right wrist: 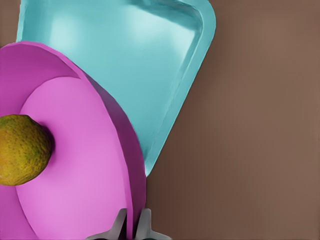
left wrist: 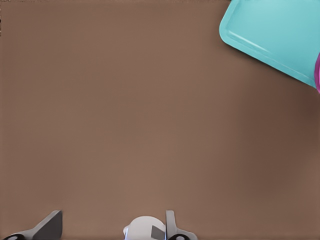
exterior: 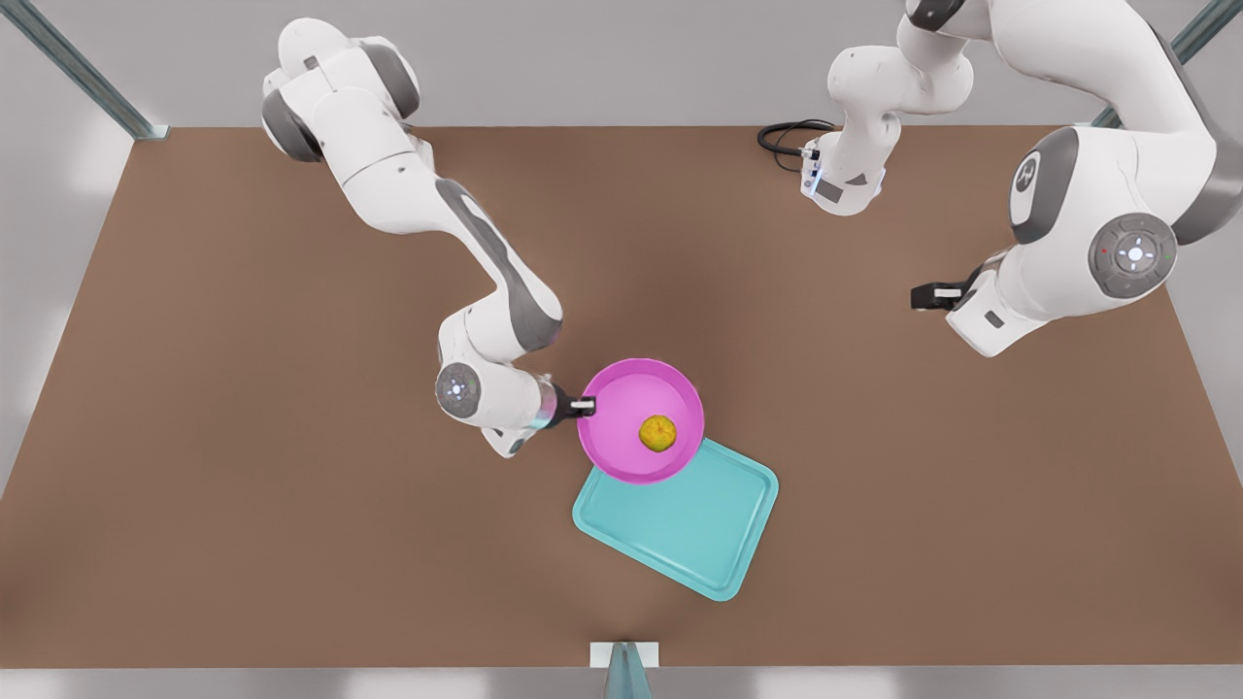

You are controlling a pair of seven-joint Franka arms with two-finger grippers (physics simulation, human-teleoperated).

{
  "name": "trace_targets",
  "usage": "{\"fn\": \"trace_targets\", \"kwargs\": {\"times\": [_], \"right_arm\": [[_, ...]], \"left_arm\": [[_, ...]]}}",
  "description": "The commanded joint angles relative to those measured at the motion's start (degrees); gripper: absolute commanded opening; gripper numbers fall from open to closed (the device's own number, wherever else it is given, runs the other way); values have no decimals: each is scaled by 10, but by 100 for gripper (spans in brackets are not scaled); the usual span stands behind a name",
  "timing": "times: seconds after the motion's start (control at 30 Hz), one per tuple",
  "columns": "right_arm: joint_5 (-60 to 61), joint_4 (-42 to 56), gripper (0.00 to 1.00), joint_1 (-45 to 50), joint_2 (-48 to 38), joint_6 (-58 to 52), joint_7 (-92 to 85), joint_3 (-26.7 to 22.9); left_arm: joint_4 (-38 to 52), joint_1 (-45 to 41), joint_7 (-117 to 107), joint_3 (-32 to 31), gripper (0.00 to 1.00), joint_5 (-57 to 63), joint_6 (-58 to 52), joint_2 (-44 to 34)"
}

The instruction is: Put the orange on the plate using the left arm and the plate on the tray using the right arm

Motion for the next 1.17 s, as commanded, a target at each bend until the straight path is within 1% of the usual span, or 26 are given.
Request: {"fn": "trace_targets", "kwargs": {"times": [0.0,0.03,0.1,0.13,0.23,0.33,0.4,0.43,0.57,0.6,0.63,0.67,0.7,0.73,0.77,0.8,0.83,0.87,0.9,0.97,1.03,1.13], "right_arm": [[8,41,21,0,30,-2,11,-16],[9,75,21,3,59,1,14,-24],[9,122,21,3,97,17,26,-25],[13,122,21,5,104,46,32,-25],[13,173,21,18,152,92,55,-25],[13,202,21,26,184,123,55,-25],[13,204,21,27,184,123,55,-25],[12,203,100,38,180,125,56,-27],[13,201,100,40,165,116,57,-26],[13,198,100,38,149,98,57,-27],[9,197,100,14,116,46,55,-33],[1,195,100,-22,82,-41,52,-55],[-88,180,100,-90,60,-177,27,-58],[-181,166,100,-149,37,-318,-96,-58],[-293,165,100,-198,12,-419,-163,-58],[-369,159,100,-220,-32,-436,-228,-57],[-370,157,100,-242,-86,-468,-231,-57],[-370,104,100,-249,-180,-464,-226,-56],[-371,91,100,-249,-235,-467,-225,-55],[-363,25,100,-250,-334,-463,-228,-55],[-362,-21,100,-249,-377,-459,-226,-53],[-361,-32,100,-248,-387,-456,-226,-50]], "left_arm": [[2,0,4,0,100,1,0,0],[2,0,6,0,100,0,0,0],[2,0,8,0,100,1,1,0],[2,0,9,0,100,1,1,0],[2,0,9,0,100,0,1,3],[2,0,9,0,100,0,-1,2],[2,0,8,0,100,0,-1,2],[2,0,8,0,100,0,-1,2],[3,0,9,0,100,1,0,2],[2,0,9,0,100,1,0,2],[2,0,9,0,100,1,0,2],[3,0,9,0,100,0,0,2],[3,0,9,0,100,0,0,2],[2,0,9,0,100,0,-1,2],[2,0,9,0,100,0,-1,2],[3,0,9,0,100,-1,-1,2],[3,0,9,0,100,-1,0,2],[2,0,9,0,100,-1,-1,2],[3,0,9,0,100,-1,-1,2],[3,0,7,0,100,-1,-1,2],[3,0,6,0,100,-1,-1,2],[3,0,5,0,100,0,-2,2]]}}
